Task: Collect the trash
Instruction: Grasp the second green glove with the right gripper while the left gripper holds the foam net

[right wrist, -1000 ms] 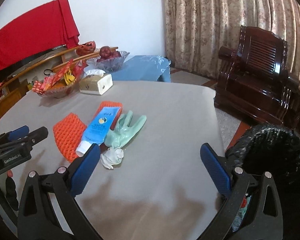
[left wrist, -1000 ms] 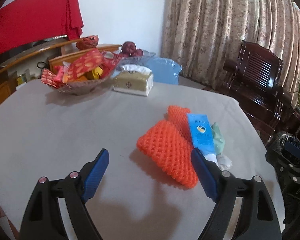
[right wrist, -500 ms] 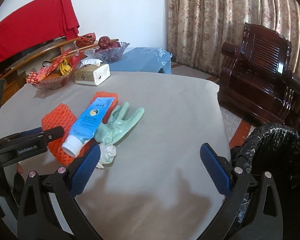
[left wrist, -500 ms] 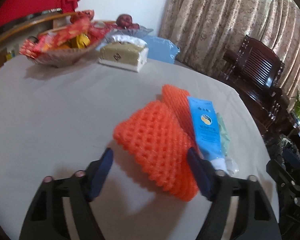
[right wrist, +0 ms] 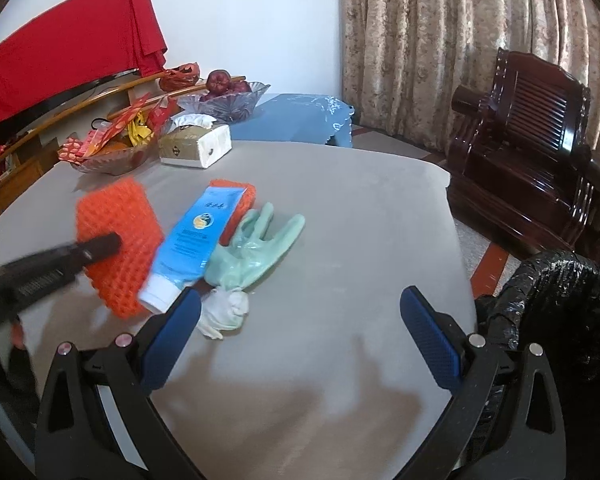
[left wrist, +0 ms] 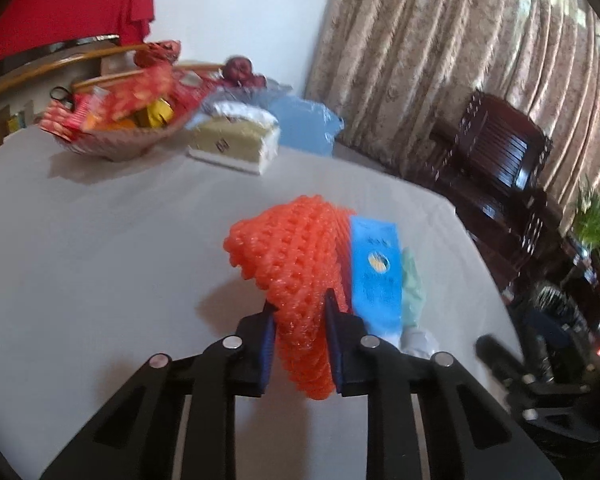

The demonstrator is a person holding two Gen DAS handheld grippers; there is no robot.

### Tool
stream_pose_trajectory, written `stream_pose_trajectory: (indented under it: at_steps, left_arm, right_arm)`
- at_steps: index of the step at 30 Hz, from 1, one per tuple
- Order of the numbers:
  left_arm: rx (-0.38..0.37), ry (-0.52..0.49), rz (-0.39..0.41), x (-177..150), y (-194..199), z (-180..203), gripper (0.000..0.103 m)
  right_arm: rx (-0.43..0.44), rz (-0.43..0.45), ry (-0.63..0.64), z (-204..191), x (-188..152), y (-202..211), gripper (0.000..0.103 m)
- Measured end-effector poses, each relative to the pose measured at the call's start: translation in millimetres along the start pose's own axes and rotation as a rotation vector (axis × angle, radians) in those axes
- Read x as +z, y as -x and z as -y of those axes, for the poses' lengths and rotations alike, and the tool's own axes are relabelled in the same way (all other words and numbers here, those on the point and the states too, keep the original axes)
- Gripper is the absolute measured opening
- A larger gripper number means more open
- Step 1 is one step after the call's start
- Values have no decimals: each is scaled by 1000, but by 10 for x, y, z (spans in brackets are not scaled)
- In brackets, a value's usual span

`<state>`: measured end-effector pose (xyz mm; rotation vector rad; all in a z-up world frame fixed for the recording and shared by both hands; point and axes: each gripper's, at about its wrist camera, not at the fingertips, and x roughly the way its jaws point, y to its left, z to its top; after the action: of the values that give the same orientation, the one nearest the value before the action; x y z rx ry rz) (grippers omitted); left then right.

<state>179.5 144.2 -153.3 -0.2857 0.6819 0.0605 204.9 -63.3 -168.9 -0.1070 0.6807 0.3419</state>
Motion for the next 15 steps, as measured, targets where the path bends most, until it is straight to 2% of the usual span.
stream_pose_trajectory:
  at_steps: [3,6,9,13,15]
  left_arm:
    - [8,28,4,64,116,-136,22]
    - [50,-1,-19,23,130,-231,22]
    - [70,-5,-63,-47,43,-313,22]
    - [84,-14,-65,-120,-5,-331,22]
    - [87,-23,-63,-135,-29,-328,22]
  right_arm:
    - [9,-7,7,-61,-5,-30,97]
    - [16,-25,11,-141,-17,-100,97]
    - [21,-40,10,-212,-15,-173,91]
    - [10,-50,16,-282,7,-252,90]
    - [-3,-58,24,-299,27,-310,85]
